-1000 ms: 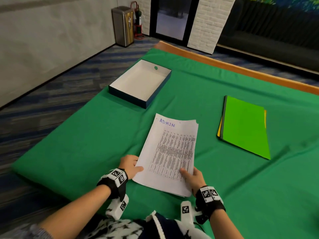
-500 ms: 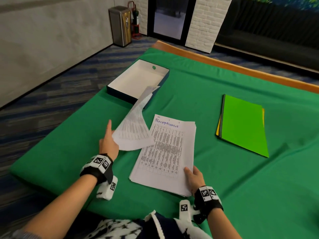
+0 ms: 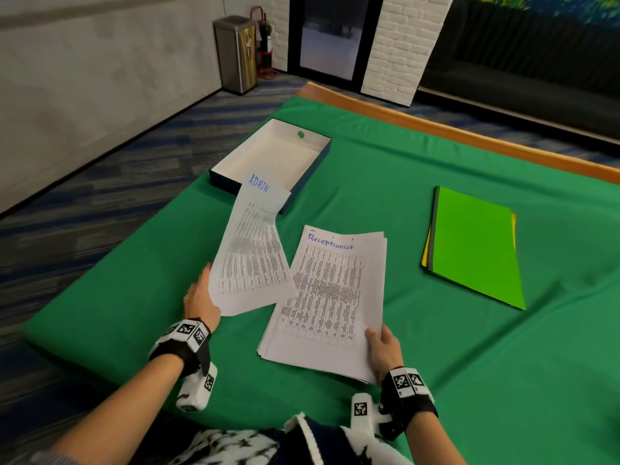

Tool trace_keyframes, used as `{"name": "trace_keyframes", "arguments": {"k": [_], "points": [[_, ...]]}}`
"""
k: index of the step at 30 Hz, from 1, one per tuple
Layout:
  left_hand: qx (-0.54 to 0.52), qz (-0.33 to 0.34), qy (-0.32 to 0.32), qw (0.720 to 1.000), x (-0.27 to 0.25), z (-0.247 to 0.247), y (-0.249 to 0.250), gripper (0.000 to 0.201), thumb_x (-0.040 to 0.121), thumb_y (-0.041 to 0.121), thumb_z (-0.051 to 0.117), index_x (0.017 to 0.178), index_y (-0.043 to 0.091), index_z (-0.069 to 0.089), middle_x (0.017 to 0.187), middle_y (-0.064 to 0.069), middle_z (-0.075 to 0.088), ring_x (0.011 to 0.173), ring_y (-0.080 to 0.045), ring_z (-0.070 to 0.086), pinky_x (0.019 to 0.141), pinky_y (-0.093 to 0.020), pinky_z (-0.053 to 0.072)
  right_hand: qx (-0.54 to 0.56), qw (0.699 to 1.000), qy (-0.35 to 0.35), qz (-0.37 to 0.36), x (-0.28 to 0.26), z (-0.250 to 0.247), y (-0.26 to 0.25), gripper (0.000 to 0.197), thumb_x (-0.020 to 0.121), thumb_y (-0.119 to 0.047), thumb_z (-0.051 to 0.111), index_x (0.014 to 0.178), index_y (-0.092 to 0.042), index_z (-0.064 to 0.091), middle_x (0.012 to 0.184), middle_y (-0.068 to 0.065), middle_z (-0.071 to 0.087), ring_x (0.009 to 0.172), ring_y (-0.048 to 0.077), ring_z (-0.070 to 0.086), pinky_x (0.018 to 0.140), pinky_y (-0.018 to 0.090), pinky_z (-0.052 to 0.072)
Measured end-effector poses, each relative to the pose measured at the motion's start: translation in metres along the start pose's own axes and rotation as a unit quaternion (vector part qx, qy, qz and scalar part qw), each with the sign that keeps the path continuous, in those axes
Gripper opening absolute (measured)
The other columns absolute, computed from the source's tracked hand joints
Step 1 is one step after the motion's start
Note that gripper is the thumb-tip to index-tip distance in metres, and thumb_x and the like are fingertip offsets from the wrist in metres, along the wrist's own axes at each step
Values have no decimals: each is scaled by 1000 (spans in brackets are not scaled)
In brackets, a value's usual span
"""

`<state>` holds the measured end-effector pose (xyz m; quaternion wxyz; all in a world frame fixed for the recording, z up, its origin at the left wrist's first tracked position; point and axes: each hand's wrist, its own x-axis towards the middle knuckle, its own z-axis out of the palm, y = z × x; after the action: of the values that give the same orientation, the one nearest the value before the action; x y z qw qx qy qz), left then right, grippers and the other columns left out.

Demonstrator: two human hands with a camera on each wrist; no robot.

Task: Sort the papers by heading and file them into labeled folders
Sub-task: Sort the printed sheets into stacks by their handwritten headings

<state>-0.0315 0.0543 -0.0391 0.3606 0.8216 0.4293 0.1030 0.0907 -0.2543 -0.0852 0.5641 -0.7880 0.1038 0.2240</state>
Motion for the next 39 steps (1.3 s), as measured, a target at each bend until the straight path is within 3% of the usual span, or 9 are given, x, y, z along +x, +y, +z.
{"name": "trace_keyframes", "arguments": {"k": [8, 12, 16, 19, 23, 26, 29, 34, 39], "points": [[111, -63, -76, 989, 3, -10, -10, 31, 89, 8, 43, 117, 10, 56, 106, -16, 63, 78, -29, 53, 67, -29, 44, 35, 998, 53, -2, 12, -22, -5, 29, 96, -7, 46, 122, 1, 53, 112, 12, 60, 93, 23, 57, 88, 33, 45], [79, -21, -33, 996, 7, -10, 0, 25, 94, 22, 41, 96, 3, 58, 96, -22, 64, 81, -34, 57, 74, -39, 51, 12, 998, 60, -9, 14, -24, -4, 31, 95, -8, 47, 125, -1, 51, 122, 15, 59, 99, 26, 58, 95, 38, 45], [52, 27, -36, 998, 10, -9, 22, 29, 97, 15, 42, 120, 2, 55, 117, -22, 60, 109, -40, 52, 88, -43, 46, 14, 997, 67, -36, 11, -18, -7, 56, 94, -4, 48, 145, -11, 26, 131, 9, 50, 114, 25, 53, 100, 34, 41], [65, 20, -30, 997, 14, -7, 20, 28, 93, 3, 44, 118, 2, 56, 114, -22, 62, 106, -41, 52, 88, -41, 45, 4, 998, 62, -31, 14, -15, -8, 69, 94, -10, 51, 150, -20, 12, 143, 11, 43, 123, 27, 50, 106, 43, 38], [113, -34, -32, 992, 13, -6, -9, 28, 88, -5, 42, 111, 1, 55, 105, -22, 64, 94, -38, 59, 80, -41, 52, -30, 998, 54, -30, 16, -19, -8, 51, 94, -12, 50, 142, -9, 34, 134, 14, 52, 114, 29, 56, 102, 43, 43], [152, -76, -31, 985, 3, -5, -22, 54, 84, -3, 52, 134, 5, 35, 131, -20, 49, 111, -37, 54, 89, -45, 49, -19, 998, 54, -23, 17, -22, -9, 49, 94, -11, 50, 140, -6, 35, 135, 14, 51, 115, 30, 55, 102, 42, 42], [210, 21, 0, 977, -8, 3, -16, 86, 75, -7, 60, 146, 14, 17, 153, -11, 18, 134, -32, 32, 106, -47, 35, -7, 998, 54, -12, 18, -23, -9, 54, 94, -9, 50, 144, -7, 29, 137, 16, 48, 117, 32, 53, 102, 41, 42], [185, 228, -128, 947, -31, 36, 17, 57, 86, 13, 56, 138, 29, 38, 153, 9, 18, 138, -15, 27, 111, -36, 30, 18, 999, 48, -1, 19, -20, -5, 51, 94, -6, 49, 142, -8, 33, 132, 19, 52, 110, 34, 57, 97, 48, 46], [301, 321, -329, 836, -51, 71, 39, 75, 84, 59, 45, 146, 35, 10, 154, 11, -12, 144, -18, -6, 115, -53, 7, 48, 998, 44, 8, 18, -22, -3, 45, 94, -6, 48, 138, -3, 37, 127, 18, 54, 99, 28, 57, 94, 43, 47]]}}
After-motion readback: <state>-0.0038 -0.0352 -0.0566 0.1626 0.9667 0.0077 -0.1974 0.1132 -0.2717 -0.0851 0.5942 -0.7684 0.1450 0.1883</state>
